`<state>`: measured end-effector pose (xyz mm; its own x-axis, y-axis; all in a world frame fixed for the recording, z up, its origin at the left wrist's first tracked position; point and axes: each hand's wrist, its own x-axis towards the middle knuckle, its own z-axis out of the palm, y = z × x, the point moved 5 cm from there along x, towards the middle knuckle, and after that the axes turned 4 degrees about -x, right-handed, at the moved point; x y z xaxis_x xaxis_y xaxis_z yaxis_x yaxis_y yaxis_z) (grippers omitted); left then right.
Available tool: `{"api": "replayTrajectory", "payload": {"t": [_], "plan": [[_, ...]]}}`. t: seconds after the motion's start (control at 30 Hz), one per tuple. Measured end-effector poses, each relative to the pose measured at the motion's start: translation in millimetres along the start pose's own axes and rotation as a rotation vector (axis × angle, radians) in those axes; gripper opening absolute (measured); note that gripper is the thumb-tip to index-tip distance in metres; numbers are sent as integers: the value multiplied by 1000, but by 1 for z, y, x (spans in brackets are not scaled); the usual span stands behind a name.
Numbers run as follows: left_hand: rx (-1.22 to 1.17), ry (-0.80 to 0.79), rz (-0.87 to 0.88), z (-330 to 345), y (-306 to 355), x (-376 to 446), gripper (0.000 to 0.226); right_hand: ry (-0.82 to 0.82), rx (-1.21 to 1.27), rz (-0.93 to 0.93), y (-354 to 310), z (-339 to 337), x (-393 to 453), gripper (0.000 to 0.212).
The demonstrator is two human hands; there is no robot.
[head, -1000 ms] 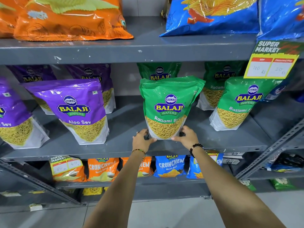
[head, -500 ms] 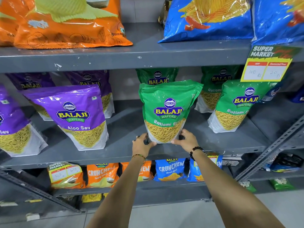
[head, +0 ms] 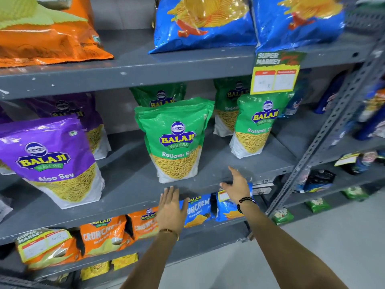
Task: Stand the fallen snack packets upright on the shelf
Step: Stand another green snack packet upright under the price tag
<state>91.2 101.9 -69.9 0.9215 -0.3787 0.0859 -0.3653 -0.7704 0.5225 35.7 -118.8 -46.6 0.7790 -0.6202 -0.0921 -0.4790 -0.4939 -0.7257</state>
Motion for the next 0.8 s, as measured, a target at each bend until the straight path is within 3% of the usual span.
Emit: {"api": "replayTrajectory", "payload": {"t": [0.2,0.33,0.67,0.8], "plan": [[-40,-92,142,42,74,18,56,147,85,93,42,-55,21,64],[-155,-165,113,74,127,46,61,175,136,127,68,-93,57,69],[-469,-167,-256,100,191,131,92,-195,234,70,85,-126,160,101],[-535,-156,-251,101,199,141,82,-310,235,68,88,-119,174,101]]}}
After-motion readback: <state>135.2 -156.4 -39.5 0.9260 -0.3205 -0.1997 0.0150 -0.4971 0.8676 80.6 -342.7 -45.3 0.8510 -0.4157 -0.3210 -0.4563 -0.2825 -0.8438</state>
